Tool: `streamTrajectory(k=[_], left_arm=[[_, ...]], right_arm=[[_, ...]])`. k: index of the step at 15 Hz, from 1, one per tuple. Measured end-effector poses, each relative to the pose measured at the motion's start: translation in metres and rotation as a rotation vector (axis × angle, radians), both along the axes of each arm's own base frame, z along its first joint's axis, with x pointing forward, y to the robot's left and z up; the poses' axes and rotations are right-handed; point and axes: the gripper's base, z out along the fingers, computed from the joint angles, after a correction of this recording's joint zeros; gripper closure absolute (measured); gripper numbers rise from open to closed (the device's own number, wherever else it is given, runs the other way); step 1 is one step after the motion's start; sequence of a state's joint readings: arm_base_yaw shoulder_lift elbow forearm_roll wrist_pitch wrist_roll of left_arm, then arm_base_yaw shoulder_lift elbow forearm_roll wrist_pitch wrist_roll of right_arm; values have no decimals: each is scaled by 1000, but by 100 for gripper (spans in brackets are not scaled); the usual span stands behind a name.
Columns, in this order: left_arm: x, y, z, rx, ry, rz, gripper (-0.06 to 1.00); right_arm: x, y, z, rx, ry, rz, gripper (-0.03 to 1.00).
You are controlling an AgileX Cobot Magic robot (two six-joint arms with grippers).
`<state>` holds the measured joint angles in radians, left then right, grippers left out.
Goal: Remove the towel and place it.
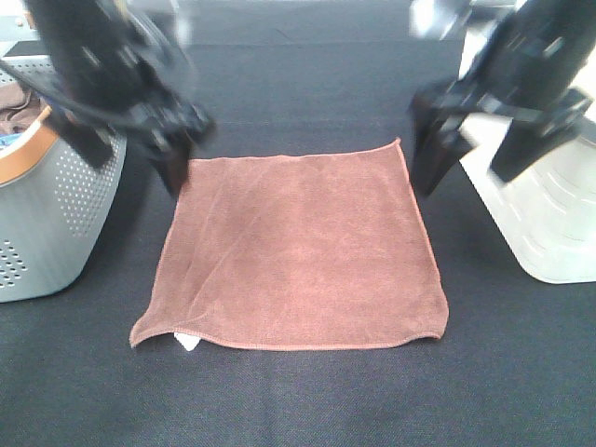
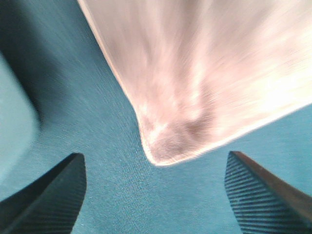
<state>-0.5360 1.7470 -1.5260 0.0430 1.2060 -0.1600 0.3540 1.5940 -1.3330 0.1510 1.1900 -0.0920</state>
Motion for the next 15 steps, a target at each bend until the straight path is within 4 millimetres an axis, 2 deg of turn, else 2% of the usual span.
streamTrajectory(k=[1, 5, 6, 8, 10, 11, 13, 14, 15], left_arm=[[0, 0, 0, 0, 0, 0, 19], [-41, 30, 80, -69, -229, 2, 19], [-59, 41, 104, -107, -301, 8, 19], [-85, 58, 117, -120, -350, 11, 19], [-111, 73, 103, -105, -327, 10, 19], [-130, 85, 81, -77, -278, 7, 19], [-163, 104, 52, -54, -232, 6, 19], [-163, 104, 52, -54, -232, 6, 19], [-178, 112, 41, -57, -218, 6, 19]], right_arm=[[0, 0, 0, 0, 0, 0, 13], [-39, -17, 56, 39, -178, 4, 13], [-59, -25, 67, 50, -222, 4, 13], [-85, -34, 66, 51, -232, 5, 13], [-113, -45, 51, 37, -210, 6, 13], [-132, -52, 37, 27, -188, 6, 13], [-157, -62, 14, 8, -150, 8, 13], [-157, -62, 14, 8, -150, 8, 13], [-170, -67, 4, 5, -142, 8, 13]])
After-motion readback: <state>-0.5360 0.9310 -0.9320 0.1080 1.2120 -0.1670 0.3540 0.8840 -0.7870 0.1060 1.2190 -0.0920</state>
